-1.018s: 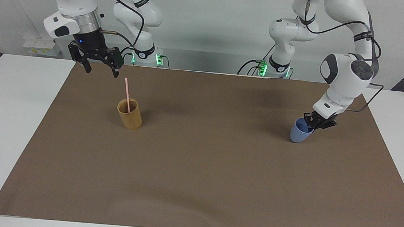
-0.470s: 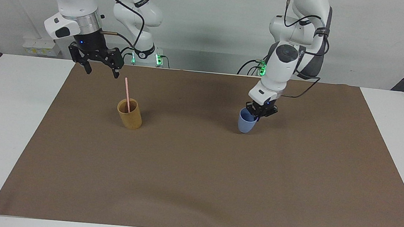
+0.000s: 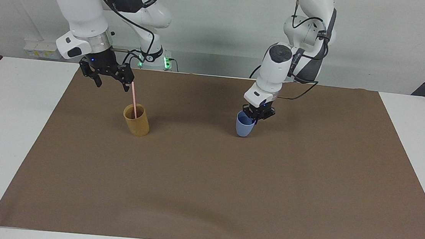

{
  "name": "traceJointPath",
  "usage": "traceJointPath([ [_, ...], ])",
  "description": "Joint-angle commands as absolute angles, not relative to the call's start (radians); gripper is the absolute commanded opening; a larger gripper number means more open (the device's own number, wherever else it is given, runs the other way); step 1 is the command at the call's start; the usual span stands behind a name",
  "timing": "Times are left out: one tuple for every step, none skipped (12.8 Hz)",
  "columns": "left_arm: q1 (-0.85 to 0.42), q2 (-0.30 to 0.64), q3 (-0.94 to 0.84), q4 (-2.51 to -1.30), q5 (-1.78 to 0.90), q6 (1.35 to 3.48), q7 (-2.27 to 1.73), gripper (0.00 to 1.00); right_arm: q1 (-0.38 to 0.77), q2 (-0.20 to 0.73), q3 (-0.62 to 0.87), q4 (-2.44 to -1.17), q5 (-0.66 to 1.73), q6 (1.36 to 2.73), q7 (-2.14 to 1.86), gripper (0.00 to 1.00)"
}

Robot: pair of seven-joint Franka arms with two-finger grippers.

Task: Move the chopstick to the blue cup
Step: 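Slide the blue cup toward the tan cup while the right gripper reaches the straw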

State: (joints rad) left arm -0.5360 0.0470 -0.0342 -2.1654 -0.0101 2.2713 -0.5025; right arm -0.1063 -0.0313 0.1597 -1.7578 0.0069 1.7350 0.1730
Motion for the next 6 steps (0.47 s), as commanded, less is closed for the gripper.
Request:
traceJointPath([
  [-0.555,0.06,-0.017,-2.167,-0.005,2.283,-0.52,0.0,-0.109,-0.092,0.163,-1.877,-0.003,1.792,0.147,1.0],
  [-0.557,0.09,-0.017,-2.169,-0.005,2.305,-0.522,0.0,-0.109,-0.11,0.163,-1.922,-0.003,1.808,0.143,1.0],
  [-0.557,0.095,-0.017,-2.164,-0.005,2.318,-0.52,0.0,-0.109,-0.124,0.163,-1.962,-0.002,1.825,0.143,1.0],
  [-0.555,0.097,-0.017,-2.163,-0.005,2.316,-0.52,0.14,-0.107,-0.13,0.163,-1.989,-0.003,1.835,0.143,1.0],
  [-0.557,0.097,-0.017,-2.158,-0.003,2.312,-0.52,0.55,-0.091,-0.136,0.163,-2.014,-0.002,1.845,0.143,1.0],
  [-0.557,0.097,-0.017,-2.158,-0.003,2.31,-0.522,0.98,-0.083,-0.146,0.163,-2.037,-0.003,1.859,0.143,1.0],
])
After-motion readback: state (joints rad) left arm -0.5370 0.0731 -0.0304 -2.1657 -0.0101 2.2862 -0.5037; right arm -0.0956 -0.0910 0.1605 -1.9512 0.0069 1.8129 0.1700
